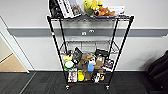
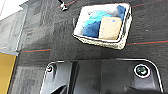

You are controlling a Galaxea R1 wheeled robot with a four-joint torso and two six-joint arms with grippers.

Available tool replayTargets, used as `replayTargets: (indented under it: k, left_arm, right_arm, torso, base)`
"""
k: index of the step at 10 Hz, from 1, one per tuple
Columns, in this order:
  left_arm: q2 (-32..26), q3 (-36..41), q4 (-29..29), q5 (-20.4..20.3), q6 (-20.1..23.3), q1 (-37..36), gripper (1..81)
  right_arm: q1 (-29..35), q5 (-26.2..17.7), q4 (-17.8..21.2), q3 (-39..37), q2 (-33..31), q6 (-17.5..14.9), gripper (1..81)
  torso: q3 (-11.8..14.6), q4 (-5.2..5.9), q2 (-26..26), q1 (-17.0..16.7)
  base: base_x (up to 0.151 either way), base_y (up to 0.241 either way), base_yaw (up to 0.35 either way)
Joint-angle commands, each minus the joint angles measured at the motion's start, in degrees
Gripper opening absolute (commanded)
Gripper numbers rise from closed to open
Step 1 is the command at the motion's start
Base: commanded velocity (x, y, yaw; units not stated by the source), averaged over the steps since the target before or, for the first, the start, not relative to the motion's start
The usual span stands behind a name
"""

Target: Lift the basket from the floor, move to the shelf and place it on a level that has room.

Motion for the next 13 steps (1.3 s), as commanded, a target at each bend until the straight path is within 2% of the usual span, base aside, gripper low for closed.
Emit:
replayTargets:
  k: [1, 3, 5, 9, 10, 11, 13]
  left_arm:
    - [-1.3, 1.6, 0.3, 3.0, -0.4, -2.5, 81.1]
    - [-0.7, 0.7, -1.3, 3.0, -1.2, -2.9, 81.1]
    - [0.3, -2.0, -2.0, 3.5, -1.3, -4.4, 81.1]
    - [0.6, -2.8, -2.0, 9.3, -3.3, -9.2, 81.1]
    - [0.2, -2.8, -2.6, 10.5, -3.3, -10.5, 81.1]
    - [-0.1, -2.8, -3.5, 11.5, -3.3, -11.5, 81.1]
    - [-0.5, -2.8, -4.4, 12.5, -3.3, -12.7, 81.1]
  right_arm:
    - [3.1, -2.0, -0.7, 1.8, -0.9, 0.8, 81.1]
    - [3.2, -2.0, -0.6, 1.6, -0.6, 0.9, 81.1]
    - [3.3, -2.2, -0.6, 1.4, -0.6, 0.9, 81.1]
    - [3.6, -2.6, -0.7, 1.1, -1.0, 2.0, 81.1]
    - [3.8, -2.6, -0.6, 1.1, -1.3, 2.1, 81.1]
    - [4.3, -2.7, -0.6, 1.2, -1.5, 2.4, 81.1]
    - [5.1, -2.8, -0.6, 1.0, -2.2, 4.1, 81.1]
  torso:
    - [0.3, 0.00, -5.4, 3.5]
    - [-3.0, 0.00, -9.4, 6.1]
    - [-3.9, 0.00, -12.7, 8.1]
    - [-4.0, 0.00, -20.3, 12.9]
    - [-5.3, 0.00, -22.3, 14.2]
    - [-9.5, 0.00, -24.2, 15.4]
    - [-11.4, 0.00, -27.4, 17.3]
  base:
    - [0.000, 0.000, 0.000]
    - [0.000, 0.000, 0.000]
    - [0.000, 0.000, 0.000]
    - [0.000, 0.000, 0.000]
    - [0.000, 0.000, 0.000]
    - [0.000, 0.000, 0.000]
    - [0.000, 0.000, 0.000]
